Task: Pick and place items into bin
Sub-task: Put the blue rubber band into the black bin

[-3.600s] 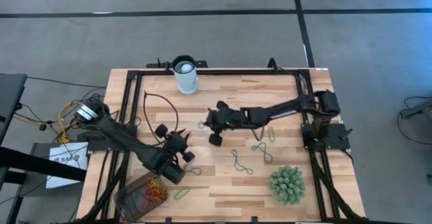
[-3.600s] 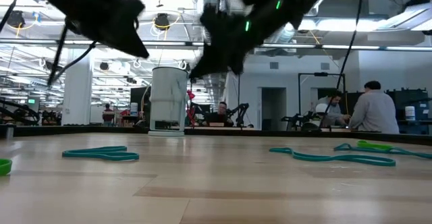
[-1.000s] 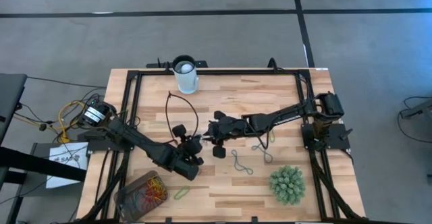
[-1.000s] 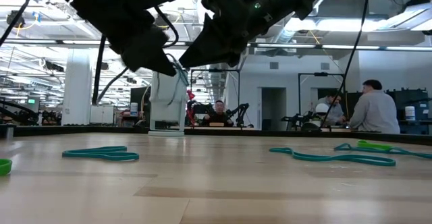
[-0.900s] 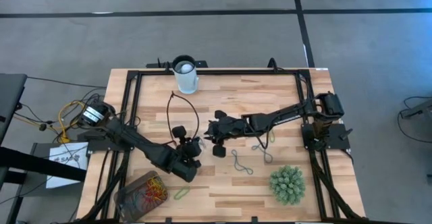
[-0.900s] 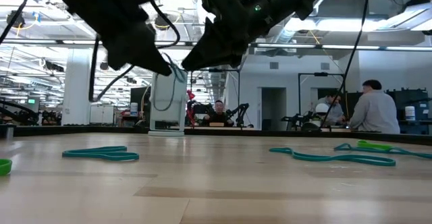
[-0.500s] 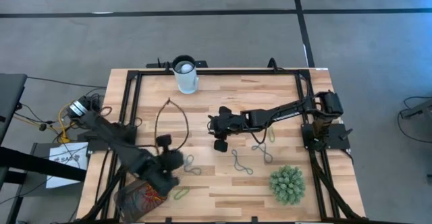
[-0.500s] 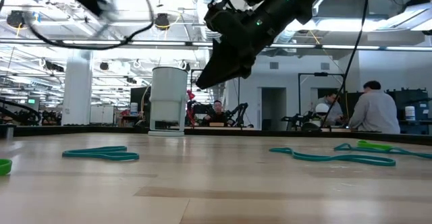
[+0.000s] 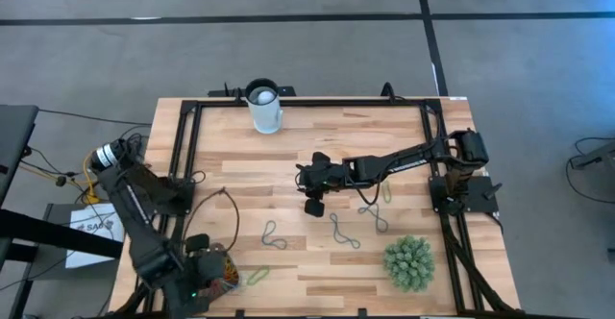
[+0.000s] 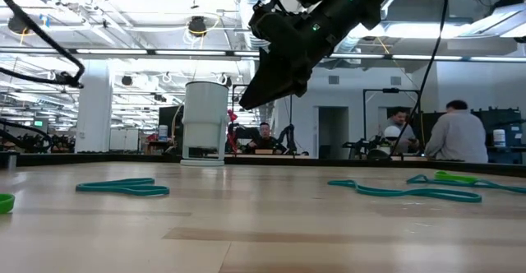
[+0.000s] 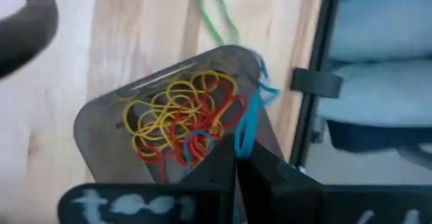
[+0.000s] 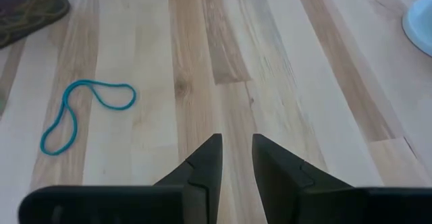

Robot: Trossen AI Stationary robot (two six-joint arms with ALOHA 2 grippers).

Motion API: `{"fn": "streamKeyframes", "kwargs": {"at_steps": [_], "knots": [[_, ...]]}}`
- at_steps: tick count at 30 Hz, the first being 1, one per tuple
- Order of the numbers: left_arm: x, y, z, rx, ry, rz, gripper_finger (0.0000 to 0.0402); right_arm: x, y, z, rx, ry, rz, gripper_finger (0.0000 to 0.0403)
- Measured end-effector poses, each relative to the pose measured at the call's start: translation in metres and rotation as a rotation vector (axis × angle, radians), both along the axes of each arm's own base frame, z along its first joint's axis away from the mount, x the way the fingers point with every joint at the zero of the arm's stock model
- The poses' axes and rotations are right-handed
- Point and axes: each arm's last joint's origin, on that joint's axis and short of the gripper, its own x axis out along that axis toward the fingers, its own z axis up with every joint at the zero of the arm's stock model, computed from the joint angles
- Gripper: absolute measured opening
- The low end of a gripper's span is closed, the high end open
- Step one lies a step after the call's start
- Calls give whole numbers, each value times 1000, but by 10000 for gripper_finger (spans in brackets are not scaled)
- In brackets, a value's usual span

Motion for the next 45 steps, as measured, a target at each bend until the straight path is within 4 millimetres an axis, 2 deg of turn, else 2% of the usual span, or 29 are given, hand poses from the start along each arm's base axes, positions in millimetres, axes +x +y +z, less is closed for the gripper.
{"fn": "streamKeyframes", "kwargs": {"at_steps": [2,12,17,23,28,38,45], "knots": [[-8,-4,-3,0,3,27,0,0,0,0,1,-4,-1,77],[-42,-26,-17,-220,215,207,0,0,0,0,1,-3,-1,77],[-50,-23,-29,-194,262,286,0,0,0,0,1,-3,-1,77],[-54,-17,-35,-133,339,235,0,1,0,1,2,-12,-1,77],[-54,-17,-21,-101,337,202,0,1,0,1,2,-11,-1,77],[-56,-13,23,-57,357,228,0,1,0,1,2,-11,-1,77],[-58,-14,29,-80,426,240,0,1,0,1,1,-11,0,77]]}}
